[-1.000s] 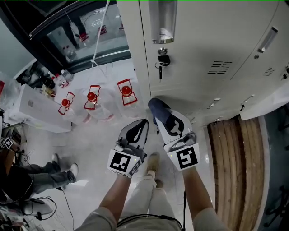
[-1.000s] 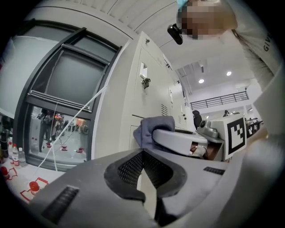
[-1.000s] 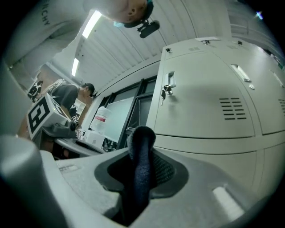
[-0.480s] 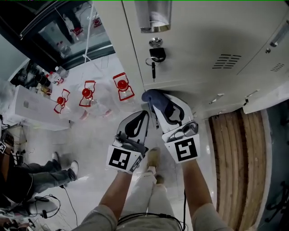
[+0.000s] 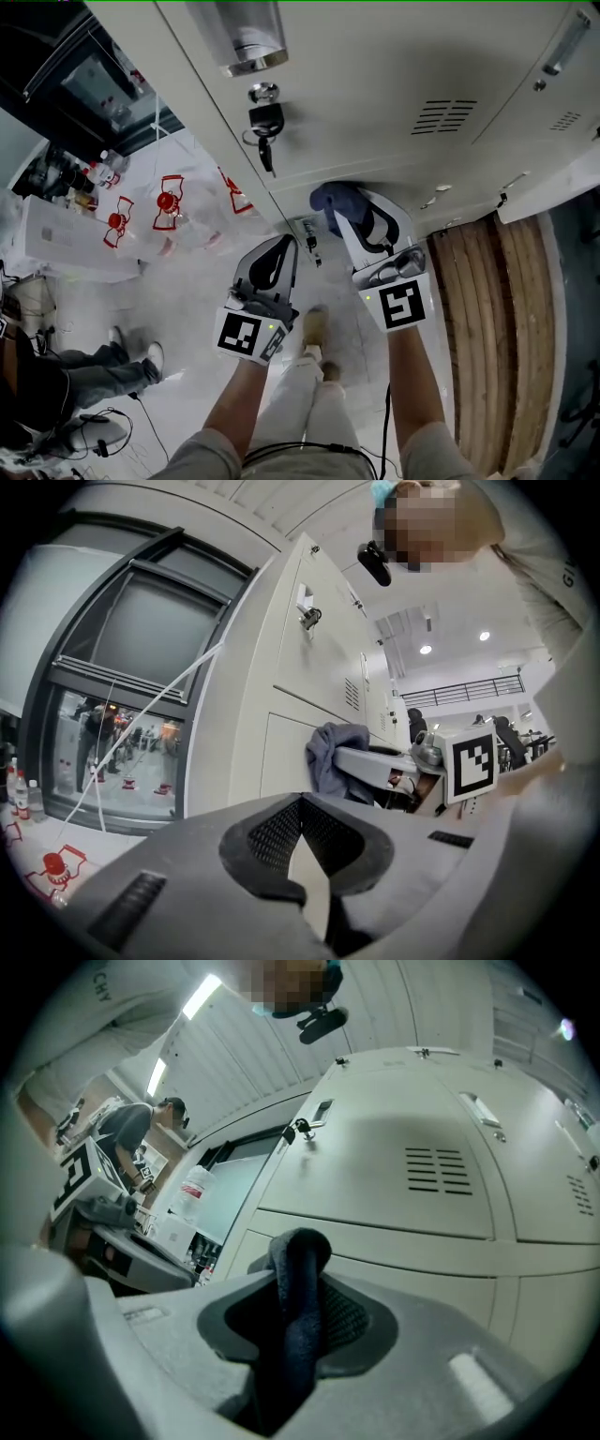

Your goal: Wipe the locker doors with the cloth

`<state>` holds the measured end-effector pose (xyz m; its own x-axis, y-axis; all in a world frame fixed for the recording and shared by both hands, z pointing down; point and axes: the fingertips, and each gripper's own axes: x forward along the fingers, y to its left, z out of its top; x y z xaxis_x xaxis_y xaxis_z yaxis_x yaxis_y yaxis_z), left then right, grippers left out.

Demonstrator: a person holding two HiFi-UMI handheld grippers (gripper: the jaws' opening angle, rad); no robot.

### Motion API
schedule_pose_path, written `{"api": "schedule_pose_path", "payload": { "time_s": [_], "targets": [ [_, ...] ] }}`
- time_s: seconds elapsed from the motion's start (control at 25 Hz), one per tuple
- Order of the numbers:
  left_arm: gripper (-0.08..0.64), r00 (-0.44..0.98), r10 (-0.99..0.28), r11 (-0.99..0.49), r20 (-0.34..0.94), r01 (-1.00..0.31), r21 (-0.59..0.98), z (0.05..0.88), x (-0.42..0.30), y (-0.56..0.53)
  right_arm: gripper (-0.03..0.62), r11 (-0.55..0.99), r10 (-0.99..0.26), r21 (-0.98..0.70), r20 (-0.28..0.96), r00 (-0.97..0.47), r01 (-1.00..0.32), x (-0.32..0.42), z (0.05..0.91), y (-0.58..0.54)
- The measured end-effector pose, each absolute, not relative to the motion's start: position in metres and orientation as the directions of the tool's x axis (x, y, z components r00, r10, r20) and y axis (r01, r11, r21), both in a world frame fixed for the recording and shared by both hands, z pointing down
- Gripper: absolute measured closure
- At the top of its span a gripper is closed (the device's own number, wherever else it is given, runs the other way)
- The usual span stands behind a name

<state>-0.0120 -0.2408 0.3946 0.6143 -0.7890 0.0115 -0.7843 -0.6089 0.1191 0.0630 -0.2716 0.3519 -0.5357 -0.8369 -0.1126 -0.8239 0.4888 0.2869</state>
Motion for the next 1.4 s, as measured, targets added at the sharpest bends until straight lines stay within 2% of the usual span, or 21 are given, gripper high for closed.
{"api": "schedule_pose_path", "payload": {
  "time_s": [0.24, 0.6, 0.92, 1.08, 1.4],
  "targets": [
    [0.561, 0.607, -0.794, -0.599, 0.04, -0.791, 0.124, 0.405, -0.01, -0.237, 0.48, 0.407, -0.885, 0.286, -0.111, -0.452, -0.867, 0.119, 0.351, -0.279],
    [0.561, 0.596, -0.8, -0.584, 0.074, -0.801, 0.13, 0.423, -0.016, -0.231, 0.48, 0.262, -0.924, 0.286, -0.2, -0.325, -0.922, 0.195, 0.34, -0.285],
    [0.561, 0.586, -0.804, -0.575, 0.1, -0.809, 0.12, 0.439, -0.024, -0.225, 0.498, 0.152, -0.935, 0.164, -0.296, -0.196, -0.975, 0.222, 0.346, -0.28],
    [0.561, 0.57, -0.815, -0.557, 0.105, -0.821, 0.125, 0.448, -0.033, -0.222, 0.509, 0.206, -0.914, 0.091, -0.337, -0.225, -0.974, 0.201, 0.358, -0.265],
    [0.561, 0.56, -0.823, -0.549, 0.096, -0.827, 0.119, 0.459, -0.04, -0.215, 0.511, 0.451, -0.853, 0.134, -0.228, -0.47, -0.883, 0.098, 0.418, -0.247]
  ]
}}
